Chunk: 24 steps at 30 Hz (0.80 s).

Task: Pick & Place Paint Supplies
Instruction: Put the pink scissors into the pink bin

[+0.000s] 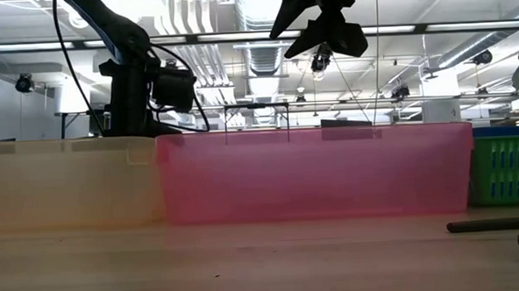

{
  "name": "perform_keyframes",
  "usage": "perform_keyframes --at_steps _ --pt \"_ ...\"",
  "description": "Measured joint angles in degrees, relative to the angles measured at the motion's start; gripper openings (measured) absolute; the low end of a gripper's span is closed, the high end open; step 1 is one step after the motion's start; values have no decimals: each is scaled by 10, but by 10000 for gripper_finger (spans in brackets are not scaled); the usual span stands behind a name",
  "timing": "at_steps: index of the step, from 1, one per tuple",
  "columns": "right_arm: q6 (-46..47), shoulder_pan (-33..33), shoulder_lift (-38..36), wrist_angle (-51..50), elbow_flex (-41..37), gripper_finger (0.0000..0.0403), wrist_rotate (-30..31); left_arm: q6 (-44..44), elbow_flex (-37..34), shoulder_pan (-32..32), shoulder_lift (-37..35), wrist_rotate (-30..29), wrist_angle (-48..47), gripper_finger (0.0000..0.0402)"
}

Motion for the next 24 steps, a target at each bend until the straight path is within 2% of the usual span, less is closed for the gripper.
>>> perform_keyframes --at_steps 16,24 --pt "-2 0 0 0 0 156 5 6 -2 0 0 15 -1 91" --pt "-2 0 0 0 0 156 15 6 -45 0 -3 20 32 91"
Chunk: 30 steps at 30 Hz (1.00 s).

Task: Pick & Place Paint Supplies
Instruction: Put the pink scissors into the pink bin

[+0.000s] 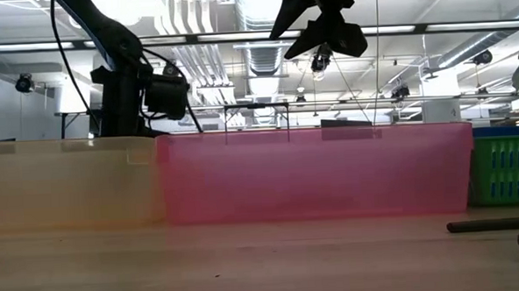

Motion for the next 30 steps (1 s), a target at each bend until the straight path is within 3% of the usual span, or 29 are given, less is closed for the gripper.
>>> perform_keyframes --at_steps 5,11,30 --pt "0 0 0 0 0 156 0 -2 -9 0 -1 -4 10 80" --pt "1 0 0 0 0 156 0 -3 -9 -1 -1 -22 12 12" --pt "2 0 0 0 0 156 0 0 -9 5 -38 -40 26 1"
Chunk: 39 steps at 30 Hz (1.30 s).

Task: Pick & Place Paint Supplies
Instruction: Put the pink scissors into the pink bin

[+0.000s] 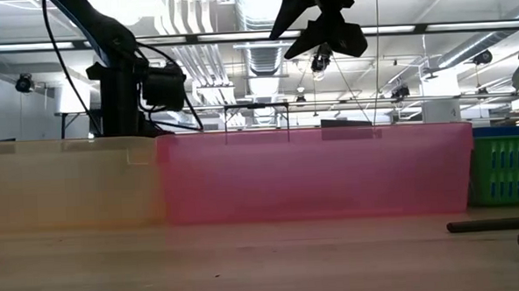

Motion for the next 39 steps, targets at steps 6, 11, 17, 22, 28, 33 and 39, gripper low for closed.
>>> perform_keyframes --at_steps 6,11,17,22,28,33,39 --pt "-2 0 0 0 0 156 0 -2 1 1 -25 4 5 0" --pt "-3 0 0 0 0 156 0 6 1 1 -55 -3 20 0" --pt "-6 0 -2 0 0 156 5 13 3 1 -81 7 46 0" --pt "-16 0 -26 1 0 156 35 13 32 -11 -85 25 49 0" --pt "-26 0 -59 -1 0 156 75 11 84 -45 -85 27 67 0" --pt "-33 0 -75 -2 0 157 104 -9 113 -100 -81 31 106 0" --pt "-37 0 -80 -2 0 156 120 -37 162 -184 -18 32 127 0"
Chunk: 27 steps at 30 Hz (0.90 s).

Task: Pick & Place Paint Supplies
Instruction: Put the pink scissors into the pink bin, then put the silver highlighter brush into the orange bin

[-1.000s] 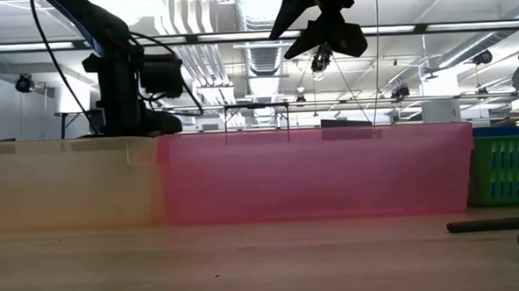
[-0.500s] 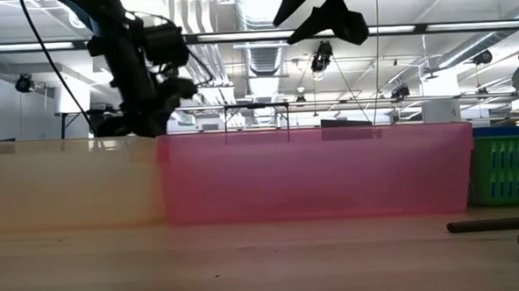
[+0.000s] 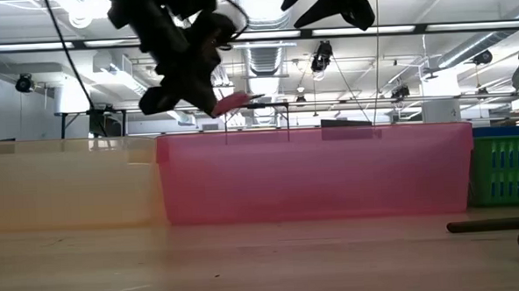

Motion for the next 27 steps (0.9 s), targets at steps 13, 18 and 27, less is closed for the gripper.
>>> perform_keyframes --at_steps 13,18,27 --pt "4 4 0 -5 0 156 0 52 147 -96 157 12 -77 0" --pt "4 7 -1 -6 0 156 0 54 149 -100 158 22 -76 20" --pt "2 7 -1 -15 0 156 0 92 149 -100 157 37 -72 90"
